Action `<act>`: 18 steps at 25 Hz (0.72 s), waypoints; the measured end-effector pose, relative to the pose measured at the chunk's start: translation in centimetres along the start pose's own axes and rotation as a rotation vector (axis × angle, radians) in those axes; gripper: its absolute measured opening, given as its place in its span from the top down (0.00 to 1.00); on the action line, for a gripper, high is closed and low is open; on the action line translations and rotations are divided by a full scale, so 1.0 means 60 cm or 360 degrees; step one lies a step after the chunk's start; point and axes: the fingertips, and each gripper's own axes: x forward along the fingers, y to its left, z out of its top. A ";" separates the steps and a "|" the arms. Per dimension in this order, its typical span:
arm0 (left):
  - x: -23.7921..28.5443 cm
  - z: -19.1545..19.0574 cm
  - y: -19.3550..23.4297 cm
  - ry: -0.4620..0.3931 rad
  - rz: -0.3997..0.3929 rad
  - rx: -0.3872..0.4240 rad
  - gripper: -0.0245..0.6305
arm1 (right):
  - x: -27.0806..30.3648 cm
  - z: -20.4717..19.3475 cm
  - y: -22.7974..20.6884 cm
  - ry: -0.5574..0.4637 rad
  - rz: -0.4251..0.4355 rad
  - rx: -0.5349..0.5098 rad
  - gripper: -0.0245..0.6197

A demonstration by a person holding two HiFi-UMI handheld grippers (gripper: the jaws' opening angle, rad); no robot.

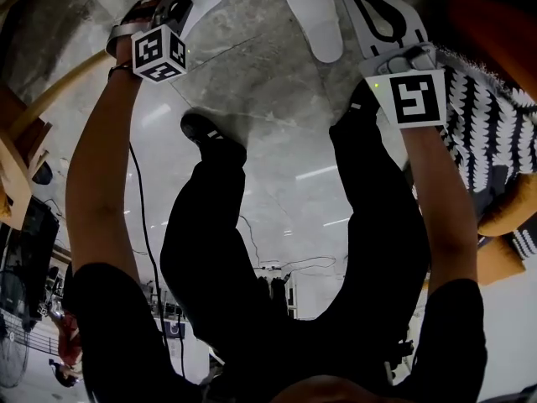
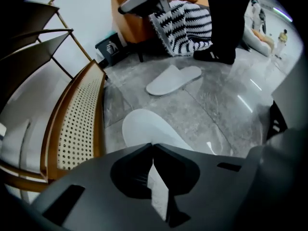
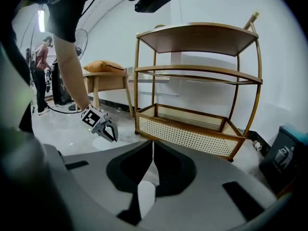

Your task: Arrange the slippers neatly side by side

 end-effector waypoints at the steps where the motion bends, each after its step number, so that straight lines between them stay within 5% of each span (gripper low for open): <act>1: -0.013 0.008 -0.003 -0.0014 0.0000 -0.0061 0.93 | -0.008 0.007 0.004 0.0007 0.0008 0.0010 0.90; 13: -0.105 0.063 -0.012 0.0044 0.0221 -0.1129 0.93 | -0.056 0.097 -0.020 0.0025 0.0065 0.0021 0.90; 18: -0.090 0.096 -0.037 0.0044 0.0306 -0.1415 0.93 | -0.058 0.111 -0.031 0.0003 0.0103 0.0016 0.90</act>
